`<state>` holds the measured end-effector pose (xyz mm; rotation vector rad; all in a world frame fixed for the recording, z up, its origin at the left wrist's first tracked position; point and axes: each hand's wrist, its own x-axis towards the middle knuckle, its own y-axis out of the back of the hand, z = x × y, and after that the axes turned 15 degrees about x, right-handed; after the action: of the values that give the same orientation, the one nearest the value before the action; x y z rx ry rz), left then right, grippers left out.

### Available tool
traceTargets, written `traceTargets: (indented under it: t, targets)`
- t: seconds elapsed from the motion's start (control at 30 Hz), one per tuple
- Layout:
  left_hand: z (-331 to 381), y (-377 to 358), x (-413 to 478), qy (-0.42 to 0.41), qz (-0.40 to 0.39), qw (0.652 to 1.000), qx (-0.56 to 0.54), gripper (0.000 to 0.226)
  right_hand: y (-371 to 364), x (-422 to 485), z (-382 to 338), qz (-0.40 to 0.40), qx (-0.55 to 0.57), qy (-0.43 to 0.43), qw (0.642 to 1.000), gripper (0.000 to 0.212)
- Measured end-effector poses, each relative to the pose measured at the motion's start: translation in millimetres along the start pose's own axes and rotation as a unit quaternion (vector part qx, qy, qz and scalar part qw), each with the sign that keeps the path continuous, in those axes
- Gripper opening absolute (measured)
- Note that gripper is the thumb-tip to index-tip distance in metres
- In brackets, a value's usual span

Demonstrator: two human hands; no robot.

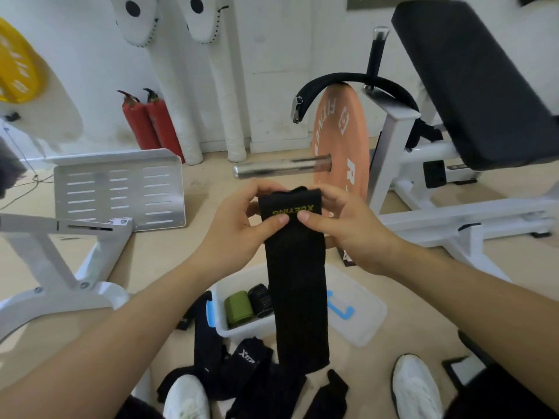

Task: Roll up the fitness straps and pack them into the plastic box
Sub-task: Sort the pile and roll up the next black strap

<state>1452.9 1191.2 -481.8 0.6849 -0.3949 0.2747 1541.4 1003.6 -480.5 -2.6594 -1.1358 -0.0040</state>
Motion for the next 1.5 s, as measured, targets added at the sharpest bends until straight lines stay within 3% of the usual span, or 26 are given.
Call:
traceTargets:
  t: [0.17, 0.4, 0.6, 0.77, 1.0, 1.2, 1.33, 1.5]
  targets:
    - [-1.7, 1.2, -2.7, -0.068, 0.074, 0.99, 0.097, 0.037, -3.7, 0.8, -6.7, -0.031, 0.066, -0.124, 0.99, 0.036]
    - [-2.1, 1.9, -5.8, -0.073, 0.044, 0.991, 0.103, 0.034, -1.3, 5.0, -1.9, 0.008, 0.062, -0.083, 0.995, 0.04]
    - [0.4, 7.9, -4.1, 0.072, -0.004, 0.996, -0.044, 0.017, 3.1, 7.4, 0.0, 0.001, 0.099, -0.062, 0.993, 0.049]
    - [4.0, 5.7, -5.1, 0.193, -0.107, 0.965, -0.143, 0.031, 5.8, 7.6, 1.6, 0.006, 0.065, -0.023, 0.998, 0.047]
    - [-0.2, -5.6, -9.1, 0.151, -0.079, 0.98, -0.098, 0.035, 0.2, -0.2, 12.3, 0.024, -0.053, 0.05, 0.997, 0.057]
    - [2.3, -2.8, -8.2, 0.084, -0.029, 0.996, -0.033, 0.037, -1.8, -2.4, 2.9, 0.016, -0.103, 0.021, 0.994, 0.061]
    - [3.2, -2.7, -7.7, 0.049, 0.014, 0.999, 0.005, 0.041, -4.4, 0.4, -8.6, -0.013, -0.028, -0.07, 0.997, 0.036]
    - [6.6, -13.8, -7.7, 0.04, 0.05, 0.997, -0.032, 0.044, -25.6, -0.2, 0.7, -0.04, 0.174, -0.105, 0.978, 0.051]
